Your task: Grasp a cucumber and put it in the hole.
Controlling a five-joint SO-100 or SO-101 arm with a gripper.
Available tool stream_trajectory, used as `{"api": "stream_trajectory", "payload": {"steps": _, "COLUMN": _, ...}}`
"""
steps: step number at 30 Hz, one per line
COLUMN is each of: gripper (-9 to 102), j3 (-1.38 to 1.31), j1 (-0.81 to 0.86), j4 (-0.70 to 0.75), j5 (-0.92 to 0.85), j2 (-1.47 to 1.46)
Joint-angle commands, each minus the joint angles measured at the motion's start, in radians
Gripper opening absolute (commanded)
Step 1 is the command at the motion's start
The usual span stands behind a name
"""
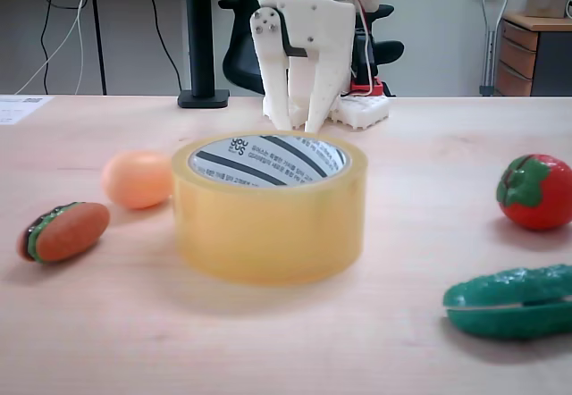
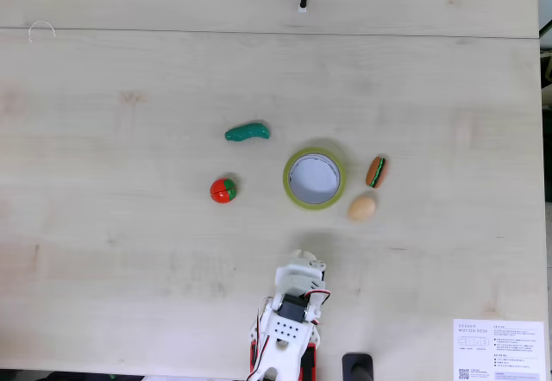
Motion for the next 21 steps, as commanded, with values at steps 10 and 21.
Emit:
{"api": "stream_trajectory", "payload": {"steps": 10, "gripper": 0, "j3": -0.003, "j1": -0.002, "j4": 0.005, "j5": 0.187, "j2": -0.003}}
{"api": "stream_trajectory", "payload": {"steps": 21, "gripper": 0, "j3": -0.003, "j1": -0.002, "j4": 0.005, "j5": 0.187, "j2": -0.003}}
